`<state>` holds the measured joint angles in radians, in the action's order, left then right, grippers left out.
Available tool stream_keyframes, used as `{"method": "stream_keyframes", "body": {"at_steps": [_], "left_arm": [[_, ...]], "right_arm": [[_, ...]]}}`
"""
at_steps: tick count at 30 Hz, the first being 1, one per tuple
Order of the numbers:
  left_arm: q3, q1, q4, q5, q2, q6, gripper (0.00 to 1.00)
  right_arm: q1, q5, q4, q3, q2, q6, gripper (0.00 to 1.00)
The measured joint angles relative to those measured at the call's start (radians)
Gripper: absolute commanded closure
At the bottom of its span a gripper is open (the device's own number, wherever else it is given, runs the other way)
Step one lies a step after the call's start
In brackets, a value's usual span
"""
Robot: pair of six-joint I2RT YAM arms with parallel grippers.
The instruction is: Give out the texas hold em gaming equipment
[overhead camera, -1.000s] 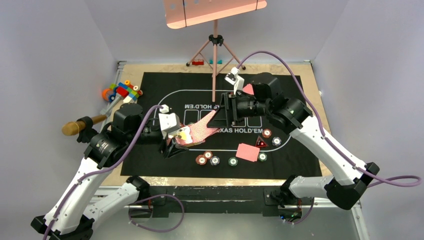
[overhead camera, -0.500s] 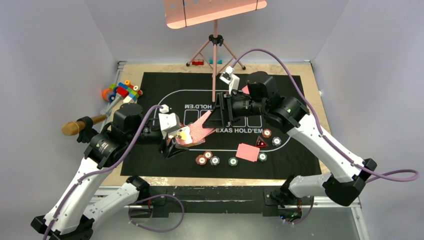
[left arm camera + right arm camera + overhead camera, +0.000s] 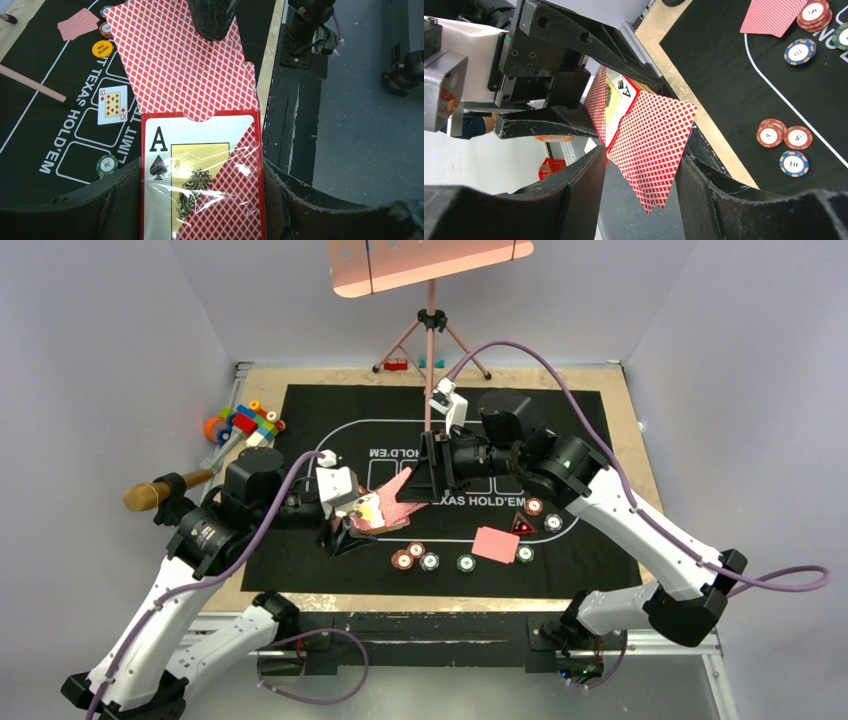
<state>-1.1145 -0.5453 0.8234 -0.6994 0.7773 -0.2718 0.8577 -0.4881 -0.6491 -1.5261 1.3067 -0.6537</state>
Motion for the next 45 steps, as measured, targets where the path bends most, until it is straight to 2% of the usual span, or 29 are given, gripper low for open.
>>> {"method": "stream_keyframes", "body": {"at_steps": [19, 26, 33, 45], "left_arm": [[0.000, 0.000, 0.000, -0.001, -0.003, 0.002, 1.00], [0.000, 0.000, 0.000, -0.004, -0.003, 0.002, 1.00], [0.000, 0.000, 0.000, -0.005, -0.003, 0.003, 1.00], [0.000, 0.000, 0.000, -0.004, -0.008, 0.003, 1.00]], "right_arm": [[0.012, 0.105, -0.101, -0.011, 0.002, 0.052, 0.28], [0.012, 0.104, -0.089, -0.011, 0.002, 0.051, 0.28], [0.012, 0.105, -0.070, -0.012, 0.020, 0.051, 0.32], [0.012, 0.188, -0.108, -0.023, 0.003, 0.053, 0.32]]}}
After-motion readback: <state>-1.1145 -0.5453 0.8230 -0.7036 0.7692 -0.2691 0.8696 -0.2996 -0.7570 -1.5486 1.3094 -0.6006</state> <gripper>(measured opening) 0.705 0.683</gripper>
